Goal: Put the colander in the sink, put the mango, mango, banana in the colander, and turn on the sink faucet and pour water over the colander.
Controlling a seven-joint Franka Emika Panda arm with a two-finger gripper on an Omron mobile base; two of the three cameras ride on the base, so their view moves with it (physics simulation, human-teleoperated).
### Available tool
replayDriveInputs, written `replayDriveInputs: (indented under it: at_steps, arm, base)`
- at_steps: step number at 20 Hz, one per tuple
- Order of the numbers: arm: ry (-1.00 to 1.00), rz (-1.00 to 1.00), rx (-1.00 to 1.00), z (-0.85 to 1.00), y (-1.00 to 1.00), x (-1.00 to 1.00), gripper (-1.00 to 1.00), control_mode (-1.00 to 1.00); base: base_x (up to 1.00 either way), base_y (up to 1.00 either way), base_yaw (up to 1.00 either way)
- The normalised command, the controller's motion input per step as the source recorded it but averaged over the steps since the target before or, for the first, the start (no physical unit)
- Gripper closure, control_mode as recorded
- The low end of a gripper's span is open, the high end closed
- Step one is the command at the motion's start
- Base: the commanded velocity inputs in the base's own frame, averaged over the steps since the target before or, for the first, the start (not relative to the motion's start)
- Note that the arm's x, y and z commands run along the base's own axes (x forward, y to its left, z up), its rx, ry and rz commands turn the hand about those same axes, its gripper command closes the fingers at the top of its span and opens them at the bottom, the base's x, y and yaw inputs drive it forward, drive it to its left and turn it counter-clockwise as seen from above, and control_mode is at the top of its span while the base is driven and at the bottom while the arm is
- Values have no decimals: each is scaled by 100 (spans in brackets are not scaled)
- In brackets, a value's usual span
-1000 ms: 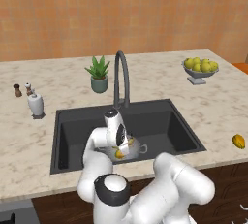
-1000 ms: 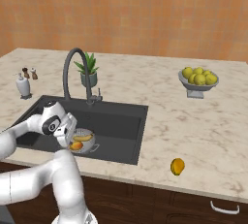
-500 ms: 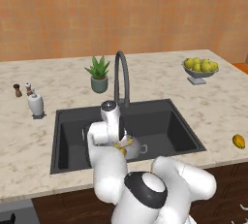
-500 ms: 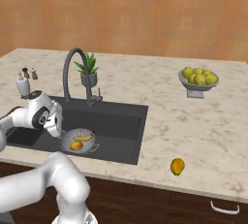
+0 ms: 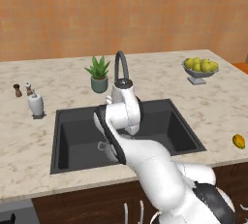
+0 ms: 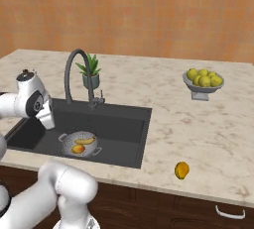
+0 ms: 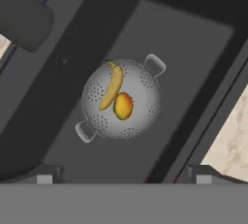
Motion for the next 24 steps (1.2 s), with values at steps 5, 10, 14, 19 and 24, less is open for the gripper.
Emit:
replayDriveInputs:
  at_steps: [5,10,14,19,24]
  arm:
    - [-3,16,7,100,-67,-100,-100,-100]
    - [0,11,2,100,-89,-98,-100,-100]
    - [-2,7,-5,77,-100,-43,-100,-100]
    - [0,4,-17,8,-100,4,-100,-100]
    - [1,8,-21,-7,-100,4,-100,-100]
  base:
    - [0,0,0]
    - [0,0,0]
    - [0,0,0]
    - [0,0,0]
    - [0,0,0]
